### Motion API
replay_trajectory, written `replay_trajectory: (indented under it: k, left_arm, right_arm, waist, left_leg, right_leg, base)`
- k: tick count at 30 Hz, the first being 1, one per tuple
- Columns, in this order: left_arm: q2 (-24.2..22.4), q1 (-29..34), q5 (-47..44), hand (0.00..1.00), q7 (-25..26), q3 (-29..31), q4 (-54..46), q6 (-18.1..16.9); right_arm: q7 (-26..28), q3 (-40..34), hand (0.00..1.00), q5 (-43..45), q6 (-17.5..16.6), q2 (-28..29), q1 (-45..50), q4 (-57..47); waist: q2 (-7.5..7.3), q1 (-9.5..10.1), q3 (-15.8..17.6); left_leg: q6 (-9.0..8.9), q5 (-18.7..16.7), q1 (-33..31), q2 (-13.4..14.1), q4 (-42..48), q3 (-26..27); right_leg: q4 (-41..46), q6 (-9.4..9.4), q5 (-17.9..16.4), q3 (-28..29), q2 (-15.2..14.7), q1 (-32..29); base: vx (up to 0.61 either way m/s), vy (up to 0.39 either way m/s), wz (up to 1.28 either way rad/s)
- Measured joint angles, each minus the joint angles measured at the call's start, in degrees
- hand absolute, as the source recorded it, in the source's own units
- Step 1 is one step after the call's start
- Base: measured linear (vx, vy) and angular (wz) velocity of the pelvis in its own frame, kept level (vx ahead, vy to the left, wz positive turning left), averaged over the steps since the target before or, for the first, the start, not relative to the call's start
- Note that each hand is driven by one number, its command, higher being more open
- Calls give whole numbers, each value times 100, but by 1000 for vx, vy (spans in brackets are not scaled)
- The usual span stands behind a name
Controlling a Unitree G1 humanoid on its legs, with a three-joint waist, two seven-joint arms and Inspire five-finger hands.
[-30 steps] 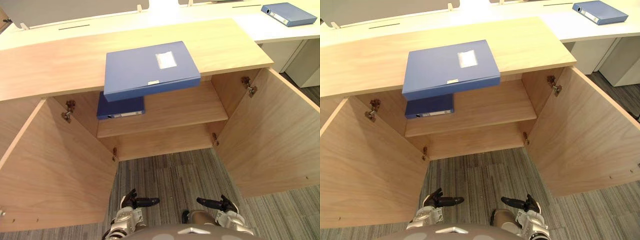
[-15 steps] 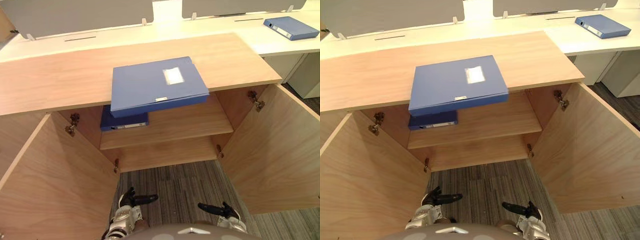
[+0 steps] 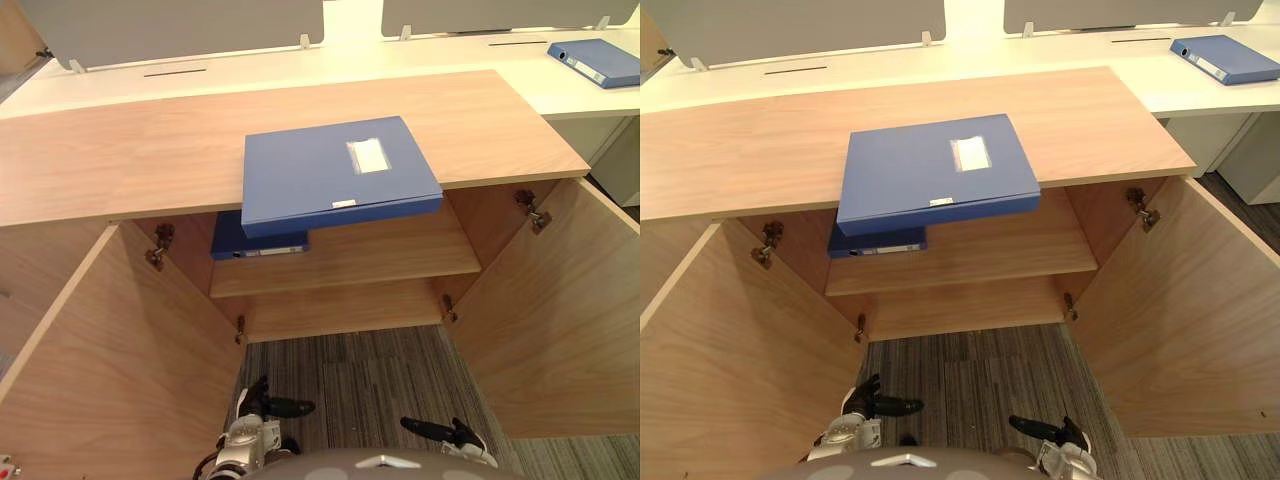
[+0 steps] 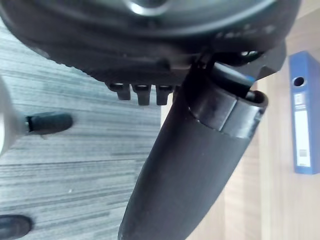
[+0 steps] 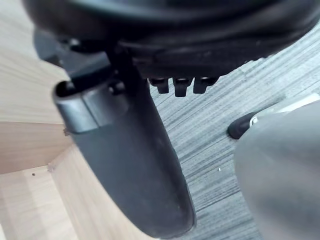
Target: Walk over to the cabinet, pick up the folder, carry it to the office cabinet, place the folder inside the office cabinet, then close the office cabinet door
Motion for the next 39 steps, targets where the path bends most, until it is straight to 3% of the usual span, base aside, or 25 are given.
replay_trajectory:
  k: [3, 7, 11, 27, 34, 39]
  left_arm:
    - [164, 208, -5, 100, 92, -1, -999, -17]
    - [386, 420, -7, 100, 326, 23, -2459, -292]
    - [410, 603, -15, 100, 545, 139, -3314, -473]
    - [429, 912, 299, 100, 1134, 115, -5769, -790]
    - [600, 913, 651, 100, 1199, -450, -7014, -935]
    - [778, 905, 782, 100, 1145, -700, -7391, -1064]
  right_arm:
    - [-54, 41, 100, 3, -41, -10, 20, -23]
    - [-70, 238, 100, -2, -88, -134, 111, -115]
    - [-91, 261, 100, -1, -88, -144, 111, -177]
    - [-61, 391, 100, -9, -127, -144, 245, -234]
    - [-51, 481, 100, -18, -138, -203, 377, -157]
    - [-50, 486, 100, -22, -136, -252, 407, -7]
  waist:
    - [7, 3, 16]
    - [54, 16, 50]
    - [119, 26, 87]
    - [66, 61, 98]
    - [73, 50, -91]
    - [113, 31, -220]
  left_leg:
    - [18, 12, -24, -26, -1, -41]
    - [48, 33, -88, -82, -3, -225]
    - [52, 35, -84, -104, -5, -318]
    - [52, 36, -12, -102, -11, -471]
    - [64, 50, -53, -103, -5, -481]
    - [68, 52, -31, -104, -5, -465]
  right_leg:
    - [-23, 2, 10, -24, -22, -3]
    - [-61, 3, 9, -143, -68, 15]
    - [-89, 3, 10, -165, -81, 56]
    - [-115, 2, 12, -284, -78, 225]
    - [-72, -2, 14, -120, -67, 186]
    - [-48, -5, 16, -23, -60, 182]
  base:
    - [-55, 11, 5]
    - [-40, 7, 18]
    - [-20, 8, 6]
    - [-26, -1, 5]
    - [-11, 2, 0]
    - [-39, 8, -2]
